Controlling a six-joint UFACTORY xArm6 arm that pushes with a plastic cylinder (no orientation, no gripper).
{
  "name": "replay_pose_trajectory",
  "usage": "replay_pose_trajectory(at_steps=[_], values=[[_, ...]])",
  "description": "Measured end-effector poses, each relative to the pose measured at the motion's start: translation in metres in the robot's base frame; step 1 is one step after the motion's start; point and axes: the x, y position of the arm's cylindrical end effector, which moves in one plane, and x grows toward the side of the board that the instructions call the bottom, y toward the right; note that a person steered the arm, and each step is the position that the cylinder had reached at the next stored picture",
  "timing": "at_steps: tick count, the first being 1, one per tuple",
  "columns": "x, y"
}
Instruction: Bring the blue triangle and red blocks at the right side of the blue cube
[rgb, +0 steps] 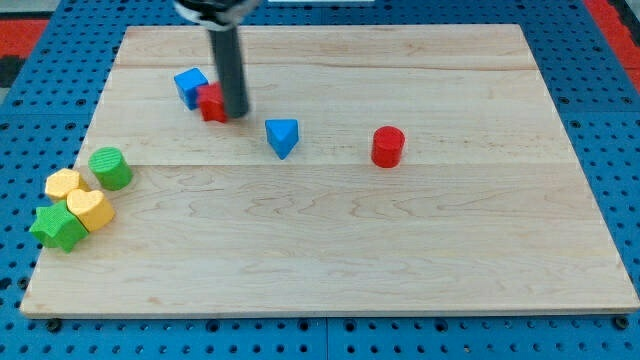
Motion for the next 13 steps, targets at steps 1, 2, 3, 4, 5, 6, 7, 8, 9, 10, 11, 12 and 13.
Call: replay_pose_trajectory(at_steps=[1, 2, 3, 4, 5, 6, 7, 8, 9, 10, 11, 12, 13], values=[[-0.009, 0.021], [-0.049, 0.042], [-0.083, -0.032], [-0.064, -0.061], [-0.037, -0.081], [-0.055, -0.067], [-0.055, 0.022], [-0.011, 0.027], [-0.004, 0.007], [-0.011, -0.003], [-0.007, 0.078], [-0.004, 0.214], [0.030, 0.314]])
